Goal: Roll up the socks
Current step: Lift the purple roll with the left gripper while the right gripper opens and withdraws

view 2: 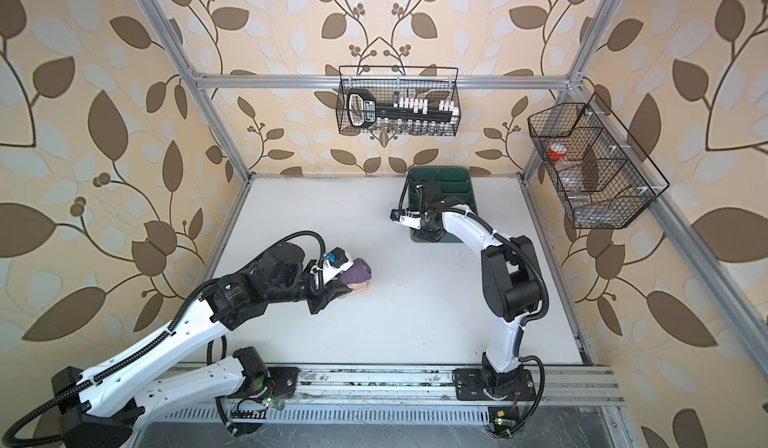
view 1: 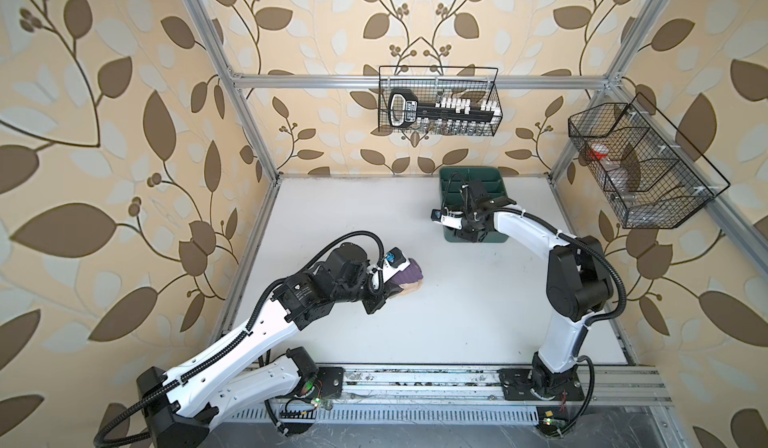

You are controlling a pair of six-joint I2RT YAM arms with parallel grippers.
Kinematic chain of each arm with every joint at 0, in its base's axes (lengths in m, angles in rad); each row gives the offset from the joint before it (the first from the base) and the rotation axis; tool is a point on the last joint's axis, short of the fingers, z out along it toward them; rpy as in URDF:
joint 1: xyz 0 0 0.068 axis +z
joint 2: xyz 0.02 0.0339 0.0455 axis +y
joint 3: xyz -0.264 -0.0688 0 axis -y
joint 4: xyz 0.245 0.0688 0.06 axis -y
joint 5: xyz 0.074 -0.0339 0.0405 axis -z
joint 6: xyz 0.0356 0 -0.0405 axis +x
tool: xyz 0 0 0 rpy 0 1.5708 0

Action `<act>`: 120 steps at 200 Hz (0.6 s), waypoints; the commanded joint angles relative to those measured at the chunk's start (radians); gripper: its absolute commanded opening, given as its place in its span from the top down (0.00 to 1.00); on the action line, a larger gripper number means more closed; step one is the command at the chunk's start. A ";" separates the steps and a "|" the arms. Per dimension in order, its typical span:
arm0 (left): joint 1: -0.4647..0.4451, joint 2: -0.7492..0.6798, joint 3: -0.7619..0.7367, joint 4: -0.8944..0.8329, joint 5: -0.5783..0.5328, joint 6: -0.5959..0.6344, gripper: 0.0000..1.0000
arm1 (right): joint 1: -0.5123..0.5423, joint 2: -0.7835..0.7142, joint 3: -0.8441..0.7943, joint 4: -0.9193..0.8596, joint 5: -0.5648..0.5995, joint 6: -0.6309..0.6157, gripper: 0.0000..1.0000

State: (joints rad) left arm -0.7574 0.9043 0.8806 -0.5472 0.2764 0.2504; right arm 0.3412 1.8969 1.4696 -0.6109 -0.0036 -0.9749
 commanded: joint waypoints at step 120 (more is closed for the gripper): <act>0.026 -0.074 0.003 0.059 -0.054 -0.036 1.00 | 0.101 0.086 0.005 -0.073 0.024 -0.007 1.00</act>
State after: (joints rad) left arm -0.7441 0.8822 0.8772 -0.5266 0.2619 0.2298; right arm 0.4076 1.9747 1.4914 -0.6552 0.0277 -0.9775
